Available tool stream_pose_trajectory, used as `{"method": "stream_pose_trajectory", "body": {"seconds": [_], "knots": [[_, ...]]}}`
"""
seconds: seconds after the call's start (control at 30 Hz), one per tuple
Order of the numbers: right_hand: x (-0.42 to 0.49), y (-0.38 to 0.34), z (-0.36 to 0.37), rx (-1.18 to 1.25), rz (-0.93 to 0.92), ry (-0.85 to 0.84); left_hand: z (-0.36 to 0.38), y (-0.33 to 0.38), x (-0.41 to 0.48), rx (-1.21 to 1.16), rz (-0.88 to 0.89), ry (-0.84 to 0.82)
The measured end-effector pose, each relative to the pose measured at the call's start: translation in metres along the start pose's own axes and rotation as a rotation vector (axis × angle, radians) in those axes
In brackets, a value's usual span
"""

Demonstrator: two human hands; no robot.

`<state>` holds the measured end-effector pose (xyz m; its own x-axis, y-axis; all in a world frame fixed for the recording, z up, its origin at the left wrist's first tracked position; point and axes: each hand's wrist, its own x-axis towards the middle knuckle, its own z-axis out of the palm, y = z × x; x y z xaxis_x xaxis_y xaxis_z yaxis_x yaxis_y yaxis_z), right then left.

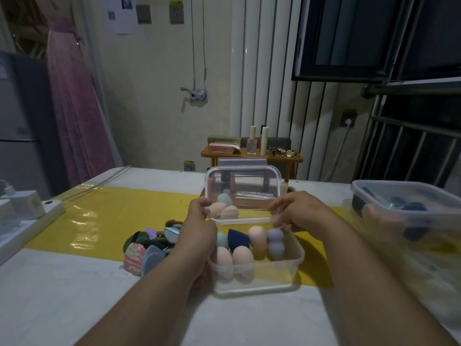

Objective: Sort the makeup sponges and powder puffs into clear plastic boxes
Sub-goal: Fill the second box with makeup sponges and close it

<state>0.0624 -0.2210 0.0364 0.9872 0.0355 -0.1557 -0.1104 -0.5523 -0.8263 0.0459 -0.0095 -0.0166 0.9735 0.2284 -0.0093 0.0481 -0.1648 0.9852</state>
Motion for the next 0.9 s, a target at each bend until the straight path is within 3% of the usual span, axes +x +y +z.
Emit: {"method": "stream_pose_trajectory", "body": {"seconds": [0.23, 0.33, 0.5, 0.7, 0.9], "knots": [[-0.005, 0.002, -0.021, -0.08, 0.092, 0.047, 0.011, 0.014, 0.019, -0.035, 0.001, 0.051], [-0.006, 0.003, -0.028, -0.113, 0.123, 0.099, 0.018, 0.013, 0.032, 0.139, 0.068, 0.083], [-0.005, 0.009, -0.037, -0.172, 0.174, 0.164, 0.031, -0.008, 0.058, 0.492, 0.174, -0.005], [-0.005, 0.008, -0.041, -0.305, 0.177, 0.165, 0.046, -0.007, 0.058, 0.739, 0.244, 0.011], [-0.006, 0.008, -0.041, -0.324, 0.178, 0.158, 0.043, 0.0, 0.05, 0.678, 0.297, 0.078]]}}
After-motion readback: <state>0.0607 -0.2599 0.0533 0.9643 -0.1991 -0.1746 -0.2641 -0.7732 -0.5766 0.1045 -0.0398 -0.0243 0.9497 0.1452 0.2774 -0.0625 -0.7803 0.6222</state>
